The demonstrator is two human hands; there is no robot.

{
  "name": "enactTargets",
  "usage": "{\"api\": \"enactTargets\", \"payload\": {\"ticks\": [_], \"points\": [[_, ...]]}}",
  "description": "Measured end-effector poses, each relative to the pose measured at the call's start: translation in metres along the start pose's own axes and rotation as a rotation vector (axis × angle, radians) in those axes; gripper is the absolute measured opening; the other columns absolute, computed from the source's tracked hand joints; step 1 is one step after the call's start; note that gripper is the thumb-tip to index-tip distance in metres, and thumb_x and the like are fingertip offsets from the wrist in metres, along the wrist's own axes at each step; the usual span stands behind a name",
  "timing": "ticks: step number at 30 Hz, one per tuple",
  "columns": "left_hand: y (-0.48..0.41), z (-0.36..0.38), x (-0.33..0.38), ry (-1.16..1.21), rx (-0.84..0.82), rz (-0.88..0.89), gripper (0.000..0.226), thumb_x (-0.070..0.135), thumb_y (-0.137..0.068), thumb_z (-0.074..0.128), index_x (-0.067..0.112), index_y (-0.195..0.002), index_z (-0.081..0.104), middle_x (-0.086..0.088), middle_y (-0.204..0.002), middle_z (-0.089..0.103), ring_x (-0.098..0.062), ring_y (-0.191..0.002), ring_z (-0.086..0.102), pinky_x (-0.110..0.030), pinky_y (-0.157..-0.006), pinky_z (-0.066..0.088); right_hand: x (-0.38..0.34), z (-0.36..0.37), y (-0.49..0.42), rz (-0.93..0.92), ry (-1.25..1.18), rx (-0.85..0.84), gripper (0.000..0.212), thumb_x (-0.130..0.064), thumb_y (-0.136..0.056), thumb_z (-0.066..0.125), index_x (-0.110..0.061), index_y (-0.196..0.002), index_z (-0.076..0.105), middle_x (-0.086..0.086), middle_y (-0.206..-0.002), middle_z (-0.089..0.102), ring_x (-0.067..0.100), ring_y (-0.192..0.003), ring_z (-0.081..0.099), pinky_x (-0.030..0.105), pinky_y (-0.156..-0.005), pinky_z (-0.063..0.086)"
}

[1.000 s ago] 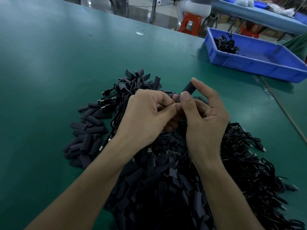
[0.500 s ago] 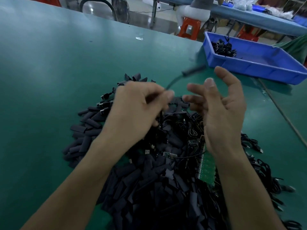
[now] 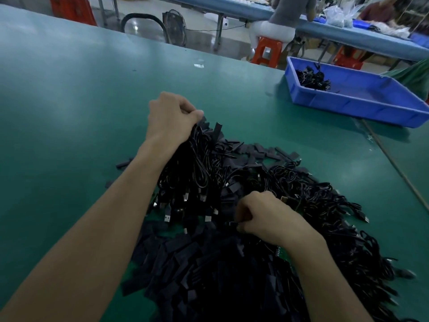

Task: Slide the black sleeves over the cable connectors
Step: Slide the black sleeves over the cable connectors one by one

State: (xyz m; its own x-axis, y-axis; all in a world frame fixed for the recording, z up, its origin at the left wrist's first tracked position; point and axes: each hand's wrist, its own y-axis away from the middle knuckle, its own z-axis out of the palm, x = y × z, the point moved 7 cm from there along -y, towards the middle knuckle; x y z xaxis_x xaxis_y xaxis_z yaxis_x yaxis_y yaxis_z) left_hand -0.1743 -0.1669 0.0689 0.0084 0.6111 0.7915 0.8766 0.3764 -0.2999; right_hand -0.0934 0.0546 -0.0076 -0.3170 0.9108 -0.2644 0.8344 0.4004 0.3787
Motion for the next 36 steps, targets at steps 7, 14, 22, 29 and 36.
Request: {"api": "enactTargets", "payload": {"ticks": [7, 14, 22, 29, 36], "points": [[0.011, -0.014, 0.027, -0.147, 0.047, 0.057, 0.013, 0.042, -0.089, 0.069, 0.03, -0.085, 0.073, 0.017, -0.07, 0.057, -0.019, -0.081, 0.067, -0.036, -0.081, 0.055, 0.005, -0.06, 0.021, -0.146, -0.458, 0.502, 0.021, -0.021, -0.095, 0.065, -0.037, -0.086, 0.054, -0.015, -0.084, 0.062, -0.004, -0.079, 0.061, 0.009, -0.068, 0.048], [0.08, 0.013, 0.083, 0.311, -0.394, 0.371, 0.018, 0.035, -0.093, 0.07, 0.018, -0.097, 0.074, 0.01, -0.078, 0.072, 0.003, -0.066, 0.065, -0.013, -0.062, 0.05, -0.016, -0.125, 0.062, -0.53, -0.937, 0.894, 0.016, -0.008, -0.092, 0.067, -0.022, -0.092, 0.059, -0.003, -0.084, 0.067, 0.018, -0.076, 0.07, 0.024, -0.064, 0.057], [0.105, 0.025, 0.084, 0.713, -0.435, 0.295, 0.021, 0.019, -0.104, 0.053, 0.013, -0.09, 0.067, 0.006, -0.056, 0.06, -0.007, -0.049, 0.057, -0.033, -0.056, 0.058, -0.012, -0.129, 0.063, -0.481, -0.996, 0.967, 0.012, -0.016, -0.087, 0.076, -0.025, -0.084, 0.069, -0.01, -0.075, 0.069, 0.007, -0.065, 0.061, 0.019, -0.063, 0.051], [0.085, 0.006, 0.052, 0.744, -0.356, 0.033, 0.036, 0.042, -0.101, 0.053, 0.024, -0.075, 0.069, 0.011, -0.044, 0.035, -0.007, -0.035, 0.023, -0.016, -0.036, 0.022, 0.019, -0.078, 0.016, -0.12, -0.54, 0.625, 0.01, -0.023, -0.093, 0.07, -0.03, -0.086, 0.068, -0.016, -0.074, 0.067, -0.006, -0.068, 0.06, 0.007, -0.064, 0.046], [0.086, 0.001, 0.038, 0.6, -0.329, 0.076, 0.037, 0.045, -0.1, 0.047, 0.028, -0.076, 0.07, 0.012, -0.047, 0.031, -0.007, -0.039, 0.022, -0.015, -0.038, 0.019, 0.013, -0.02, -0.009, 0.018, 0.183, 0.347, 0.027, -0.04, -0.093, 0.068, -0.024, -0.114, 0.068, -0.004, -0.102, 0.054, 0.023, -0.106, 0.048, 0.03, -0.081, 0.036]]}}
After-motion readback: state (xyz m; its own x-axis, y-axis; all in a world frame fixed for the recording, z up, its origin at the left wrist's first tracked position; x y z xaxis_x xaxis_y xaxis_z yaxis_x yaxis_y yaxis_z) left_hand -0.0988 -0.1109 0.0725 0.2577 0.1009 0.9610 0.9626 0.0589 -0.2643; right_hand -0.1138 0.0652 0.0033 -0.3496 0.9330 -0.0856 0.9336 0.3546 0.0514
